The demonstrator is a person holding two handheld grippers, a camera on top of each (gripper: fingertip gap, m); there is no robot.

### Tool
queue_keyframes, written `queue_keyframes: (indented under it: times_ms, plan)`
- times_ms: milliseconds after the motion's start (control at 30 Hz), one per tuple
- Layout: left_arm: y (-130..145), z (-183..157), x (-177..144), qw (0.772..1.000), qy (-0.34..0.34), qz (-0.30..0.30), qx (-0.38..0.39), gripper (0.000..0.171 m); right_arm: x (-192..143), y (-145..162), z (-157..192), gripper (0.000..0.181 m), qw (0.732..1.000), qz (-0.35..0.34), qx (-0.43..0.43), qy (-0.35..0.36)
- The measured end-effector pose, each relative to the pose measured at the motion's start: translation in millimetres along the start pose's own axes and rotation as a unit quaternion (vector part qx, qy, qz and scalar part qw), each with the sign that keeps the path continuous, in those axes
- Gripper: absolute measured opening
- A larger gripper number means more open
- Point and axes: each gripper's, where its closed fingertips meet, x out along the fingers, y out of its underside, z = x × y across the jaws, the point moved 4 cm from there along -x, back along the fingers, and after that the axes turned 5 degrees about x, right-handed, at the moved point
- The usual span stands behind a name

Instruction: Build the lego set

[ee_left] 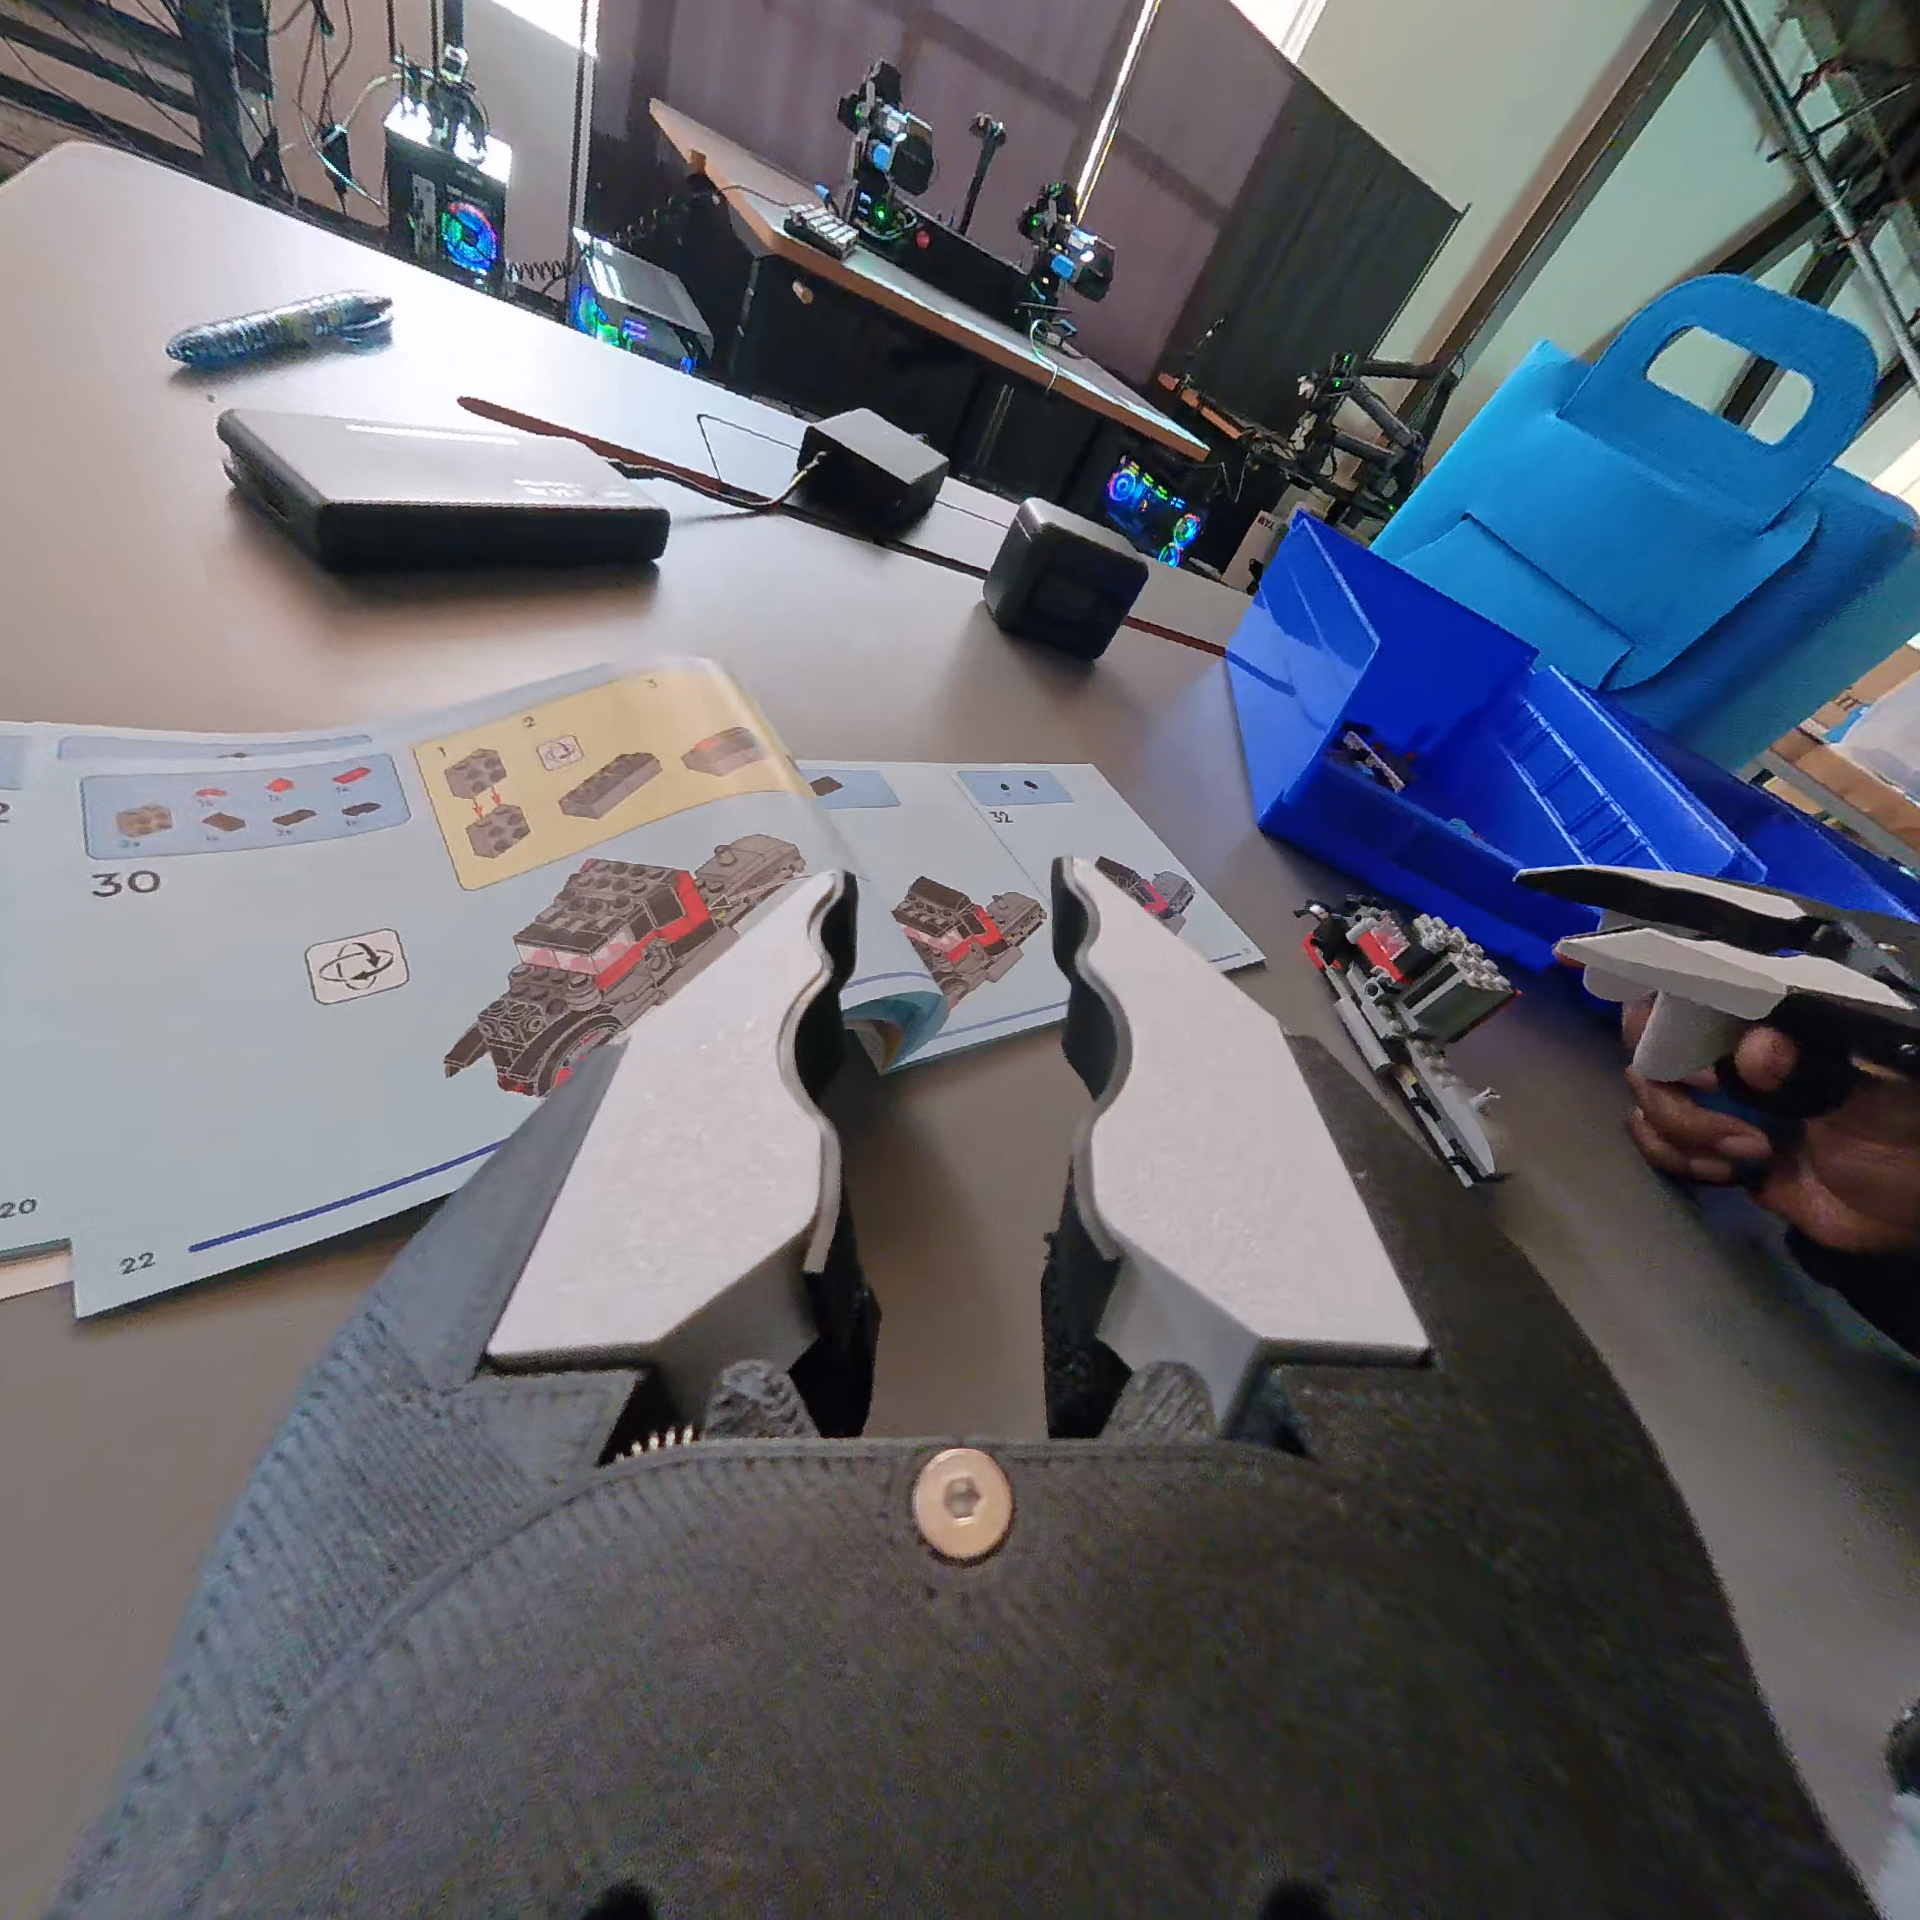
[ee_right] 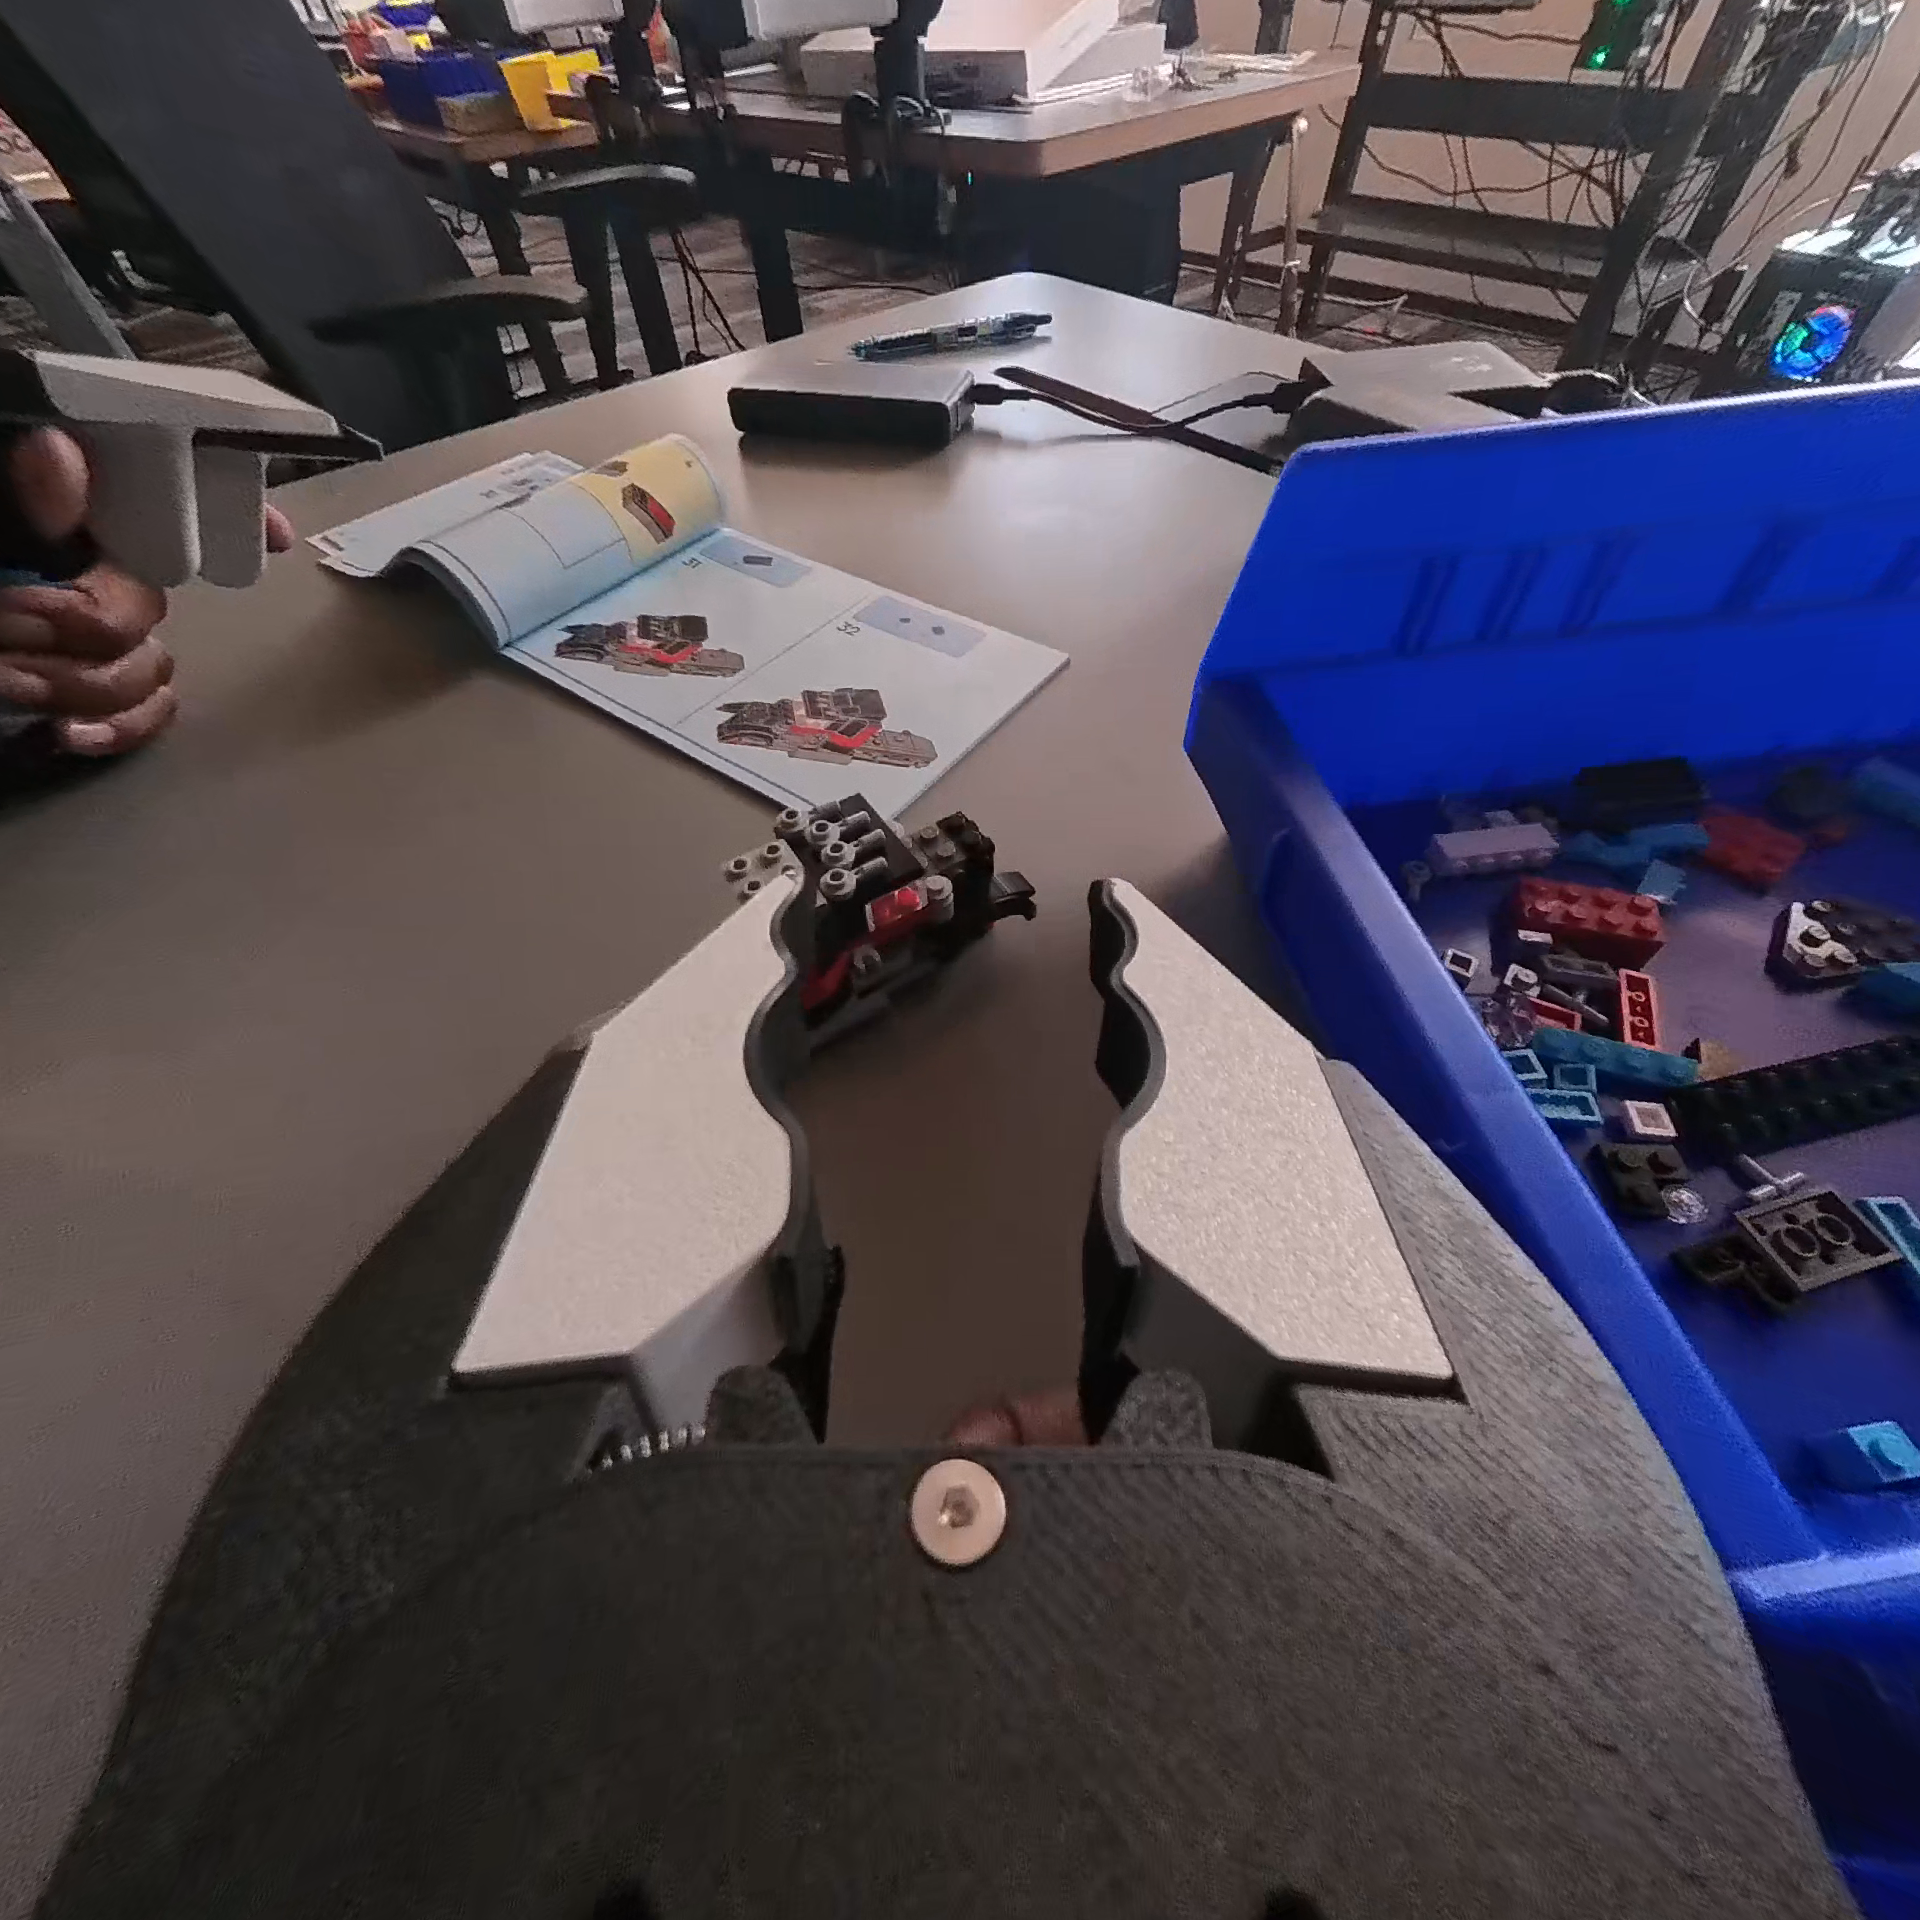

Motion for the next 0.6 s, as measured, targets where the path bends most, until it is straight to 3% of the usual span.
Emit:
queue_keyframes:
  times_ms: [300,600]
  plan:
    - [-1,-27,5,0.997,0.038,-0.009,0.059,0.039,-5,-11,1,0.052,0.998,-0.055,-0.010,0.009]
    - [25,-102,57,0.991,0.108,0.048,0.068,0.039,-65,-9,-16,0.047,0.988,-0.141,0.052,0.025]
